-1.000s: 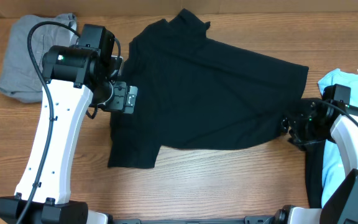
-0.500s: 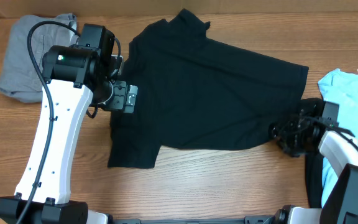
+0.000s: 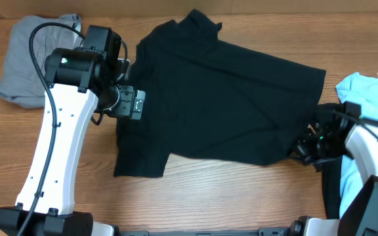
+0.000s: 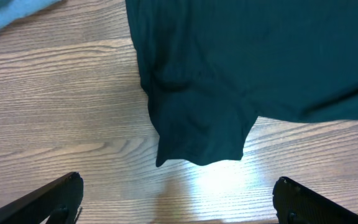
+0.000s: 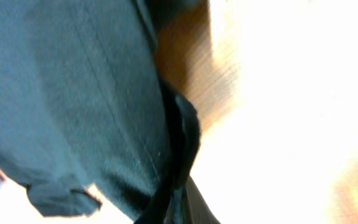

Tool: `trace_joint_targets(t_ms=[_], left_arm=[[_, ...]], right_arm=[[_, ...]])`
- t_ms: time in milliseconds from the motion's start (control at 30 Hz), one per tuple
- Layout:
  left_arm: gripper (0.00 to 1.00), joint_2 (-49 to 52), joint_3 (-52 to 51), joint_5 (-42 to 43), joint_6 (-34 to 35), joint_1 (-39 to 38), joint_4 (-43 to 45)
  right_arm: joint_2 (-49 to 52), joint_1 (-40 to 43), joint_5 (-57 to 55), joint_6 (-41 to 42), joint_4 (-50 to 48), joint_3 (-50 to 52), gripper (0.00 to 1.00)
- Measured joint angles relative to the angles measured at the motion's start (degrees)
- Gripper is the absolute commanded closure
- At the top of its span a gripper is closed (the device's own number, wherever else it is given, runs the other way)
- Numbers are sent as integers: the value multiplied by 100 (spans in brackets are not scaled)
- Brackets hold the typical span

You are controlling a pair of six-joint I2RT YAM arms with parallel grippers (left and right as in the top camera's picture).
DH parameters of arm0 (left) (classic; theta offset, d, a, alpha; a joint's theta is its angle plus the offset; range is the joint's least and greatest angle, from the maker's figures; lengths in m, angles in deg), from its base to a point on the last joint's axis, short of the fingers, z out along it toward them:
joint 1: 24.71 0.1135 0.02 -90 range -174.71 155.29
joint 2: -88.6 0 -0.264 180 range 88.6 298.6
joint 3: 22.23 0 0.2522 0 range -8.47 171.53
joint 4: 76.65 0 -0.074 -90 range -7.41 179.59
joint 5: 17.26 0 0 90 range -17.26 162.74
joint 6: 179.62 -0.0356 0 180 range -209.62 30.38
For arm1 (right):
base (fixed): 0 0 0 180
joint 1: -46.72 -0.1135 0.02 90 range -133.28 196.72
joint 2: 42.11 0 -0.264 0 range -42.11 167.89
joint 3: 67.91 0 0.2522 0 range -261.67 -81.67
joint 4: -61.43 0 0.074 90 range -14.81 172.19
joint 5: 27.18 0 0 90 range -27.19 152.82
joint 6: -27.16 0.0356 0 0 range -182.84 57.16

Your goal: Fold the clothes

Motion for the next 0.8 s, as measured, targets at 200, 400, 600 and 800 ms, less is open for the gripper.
trace_joint_targets(t_ms=[200, 400, 600, 800], left_arm=[[0, 0, -2, 0, -2, 0, 22], [0, 0, -2, 0, -2, 0, 22], [0, 0, -2, -2, -2, 0, 20], [0, 0, -7, -2, -2, 0, -114]], right_arm=[[0, 0, -531, -125, 1099, -927, 24], [0, 2, -734, -219, 1384, -935, 13], [0, 0, -876, -319, 802, -612, 39], [0, 2, -916, -129, -151, 365, 39]])
